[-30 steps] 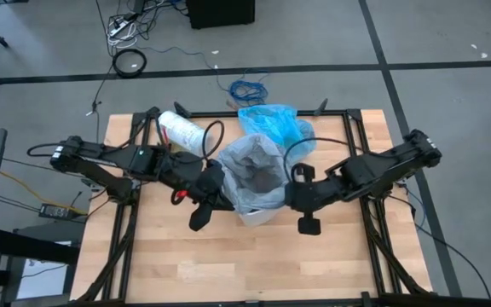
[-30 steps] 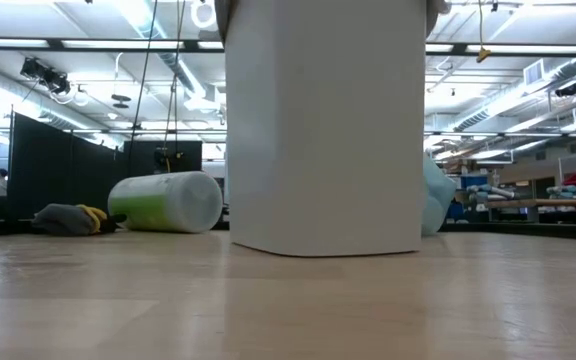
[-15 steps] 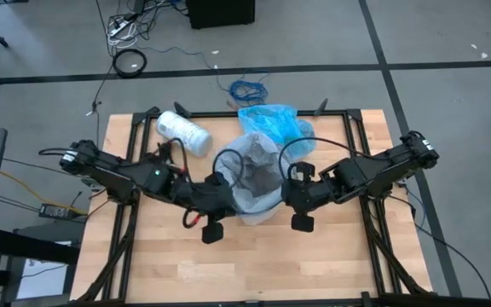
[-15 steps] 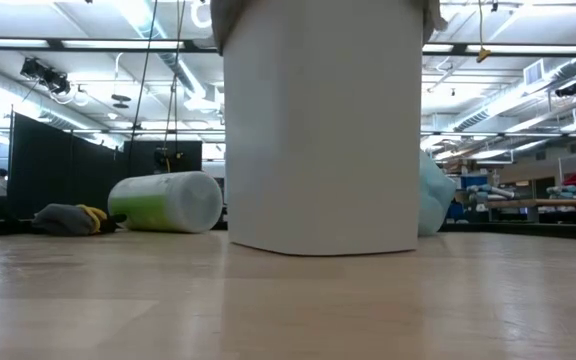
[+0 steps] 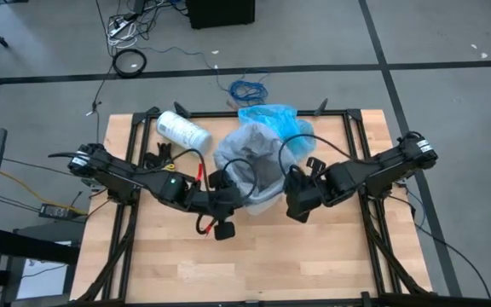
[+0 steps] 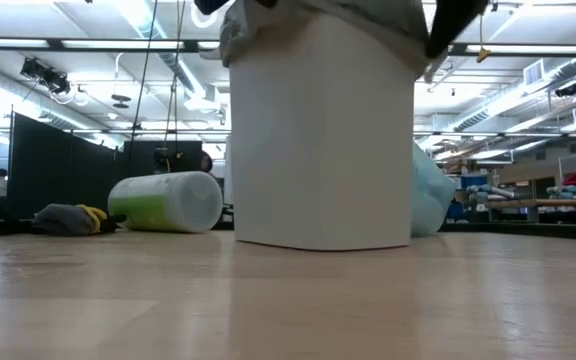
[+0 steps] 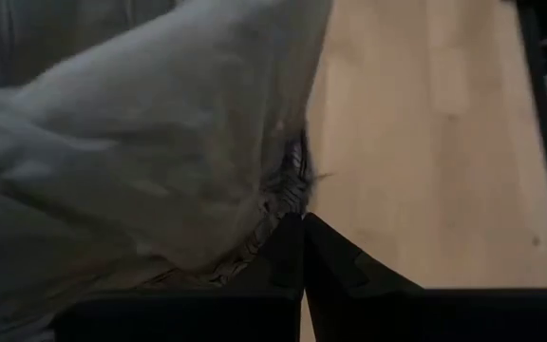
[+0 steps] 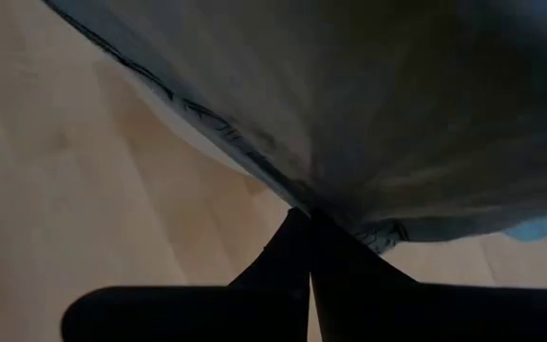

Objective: Place trash/remove bag and relplace
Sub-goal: Put the gray trash bag into the trash bin

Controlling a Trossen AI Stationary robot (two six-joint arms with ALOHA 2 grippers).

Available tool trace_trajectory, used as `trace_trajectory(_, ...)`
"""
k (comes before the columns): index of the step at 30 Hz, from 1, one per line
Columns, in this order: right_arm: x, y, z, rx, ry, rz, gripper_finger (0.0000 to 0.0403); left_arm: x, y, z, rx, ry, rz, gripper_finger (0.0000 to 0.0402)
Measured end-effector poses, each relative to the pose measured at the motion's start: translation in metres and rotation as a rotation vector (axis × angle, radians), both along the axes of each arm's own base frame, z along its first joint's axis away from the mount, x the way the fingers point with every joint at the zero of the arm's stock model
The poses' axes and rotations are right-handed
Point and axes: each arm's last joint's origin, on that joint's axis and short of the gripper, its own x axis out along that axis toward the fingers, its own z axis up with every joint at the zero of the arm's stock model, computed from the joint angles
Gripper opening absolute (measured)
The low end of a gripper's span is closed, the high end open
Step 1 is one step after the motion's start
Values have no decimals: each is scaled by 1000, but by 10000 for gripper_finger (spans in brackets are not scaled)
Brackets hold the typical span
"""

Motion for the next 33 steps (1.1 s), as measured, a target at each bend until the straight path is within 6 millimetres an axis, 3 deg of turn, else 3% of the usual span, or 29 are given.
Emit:
trace_trajectory(8, 3, 5, -37, -21, -31, -44, 0, -4, 4, -2, 156, 11, 85, 9)
trace_trajectory(11, 3, 5, -43, -20, -32, -45, 0, -3, 5, -13, 193, 24, 86, 9)
trace_trajectory(20, 4, 3, -43, -27, -39, -54, 0, -4, 7, -69, 208, 28, 101, 9)
trace_trajectory(33, 5, 2, -44, -10, -29, -43, 0, -3, 9, -79, 218, -29, 137, 10)
